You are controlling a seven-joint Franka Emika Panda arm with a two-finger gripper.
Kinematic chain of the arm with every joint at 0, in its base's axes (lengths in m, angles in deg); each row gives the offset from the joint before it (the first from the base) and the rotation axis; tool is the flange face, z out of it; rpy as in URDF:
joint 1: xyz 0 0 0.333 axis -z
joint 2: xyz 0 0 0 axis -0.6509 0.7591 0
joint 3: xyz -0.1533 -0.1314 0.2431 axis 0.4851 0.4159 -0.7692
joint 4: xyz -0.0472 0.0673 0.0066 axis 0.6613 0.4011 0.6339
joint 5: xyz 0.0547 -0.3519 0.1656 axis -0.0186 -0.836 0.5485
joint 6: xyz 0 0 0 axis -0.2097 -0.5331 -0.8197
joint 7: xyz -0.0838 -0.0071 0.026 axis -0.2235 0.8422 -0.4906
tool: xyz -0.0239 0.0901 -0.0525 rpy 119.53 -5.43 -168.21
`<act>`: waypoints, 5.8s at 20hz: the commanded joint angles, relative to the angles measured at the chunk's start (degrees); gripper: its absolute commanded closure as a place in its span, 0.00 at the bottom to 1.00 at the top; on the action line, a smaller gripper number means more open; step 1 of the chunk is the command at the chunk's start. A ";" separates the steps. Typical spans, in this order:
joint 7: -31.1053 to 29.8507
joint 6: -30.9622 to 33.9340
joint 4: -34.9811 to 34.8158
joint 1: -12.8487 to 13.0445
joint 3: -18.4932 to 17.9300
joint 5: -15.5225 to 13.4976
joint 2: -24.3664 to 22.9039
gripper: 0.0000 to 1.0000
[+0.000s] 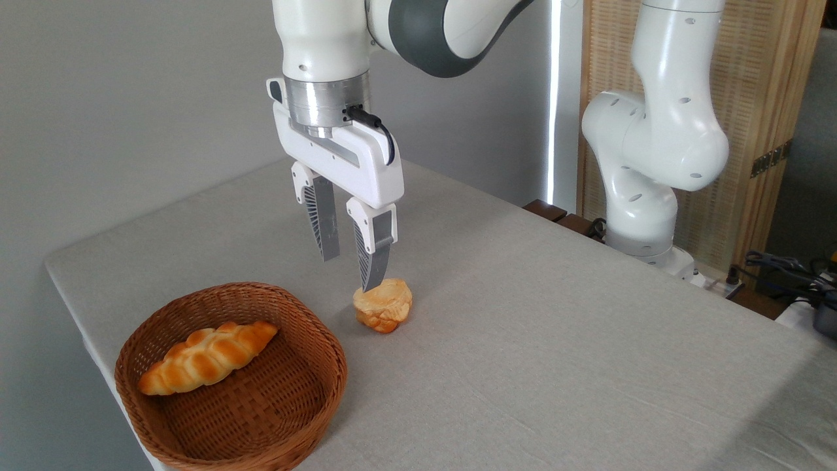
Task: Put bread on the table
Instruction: 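Move the open gripper over the croissant in the woven basket, then lower the open gripper down around the croissant, then close the gripper fingers on the croissant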
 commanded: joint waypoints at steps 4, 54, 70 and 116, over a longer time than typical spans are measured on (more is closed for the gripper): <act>0.11 1.61 0.70 0.17 -0.46 0.13 -0.23 0.00; -11.49 -37.94 0.61 4.04 4.64 -2.78 17.97 0.00; -11.14 -37.94 0.70 3.95 4.47 1.18 19.46 0.00; -13.07 -34.69 10.19 3.68 4.20 3.55 26.85 0.56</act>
